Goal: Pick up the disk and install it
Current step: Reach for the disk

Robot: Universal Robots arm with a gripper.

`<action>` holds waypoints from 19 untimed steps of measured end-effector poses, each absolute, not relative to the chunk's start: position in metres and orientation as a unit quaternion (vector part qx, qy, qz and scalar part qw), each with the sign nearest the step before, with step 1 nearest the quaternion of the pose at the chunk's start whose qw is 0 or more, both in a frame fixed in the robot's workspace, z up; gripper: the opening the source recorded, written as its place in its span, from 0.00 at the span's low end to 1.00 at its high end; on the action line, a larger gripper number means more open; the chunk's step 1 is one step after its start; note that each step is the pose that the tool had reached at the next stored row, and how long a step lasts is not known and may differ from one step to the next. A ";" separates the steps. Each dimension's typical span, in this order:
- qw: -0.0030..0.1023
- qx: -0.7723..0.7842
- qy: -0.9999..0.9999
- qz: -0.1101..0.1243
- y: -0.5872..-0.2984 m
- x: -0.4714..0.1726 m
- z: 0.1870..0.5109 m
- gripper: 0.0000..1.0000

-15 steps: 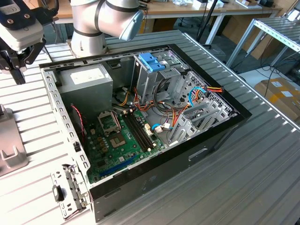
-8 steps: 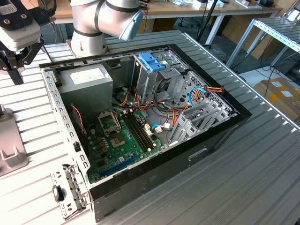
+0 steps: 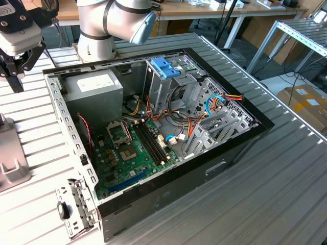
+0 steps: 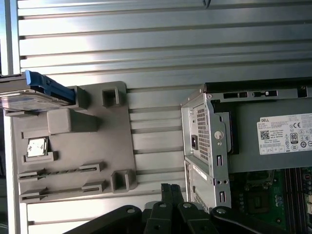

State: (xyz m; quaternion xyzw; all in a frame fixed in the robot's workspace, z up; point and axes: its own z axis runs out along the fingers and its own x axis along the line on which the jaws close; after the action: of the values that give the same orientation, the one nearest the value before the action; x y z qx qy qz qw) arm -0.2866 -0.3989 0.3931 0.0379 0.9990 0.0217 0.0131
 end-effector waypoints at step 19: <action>0.013 0.038 0.999 0.022 -0.399 -0.294 0.393 0.11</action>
State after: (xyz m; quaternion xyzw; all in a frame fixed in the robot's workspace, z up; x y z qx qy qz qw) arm -0.2936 -0.3989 0.3930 0.0379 0.9990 0.0217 0.0131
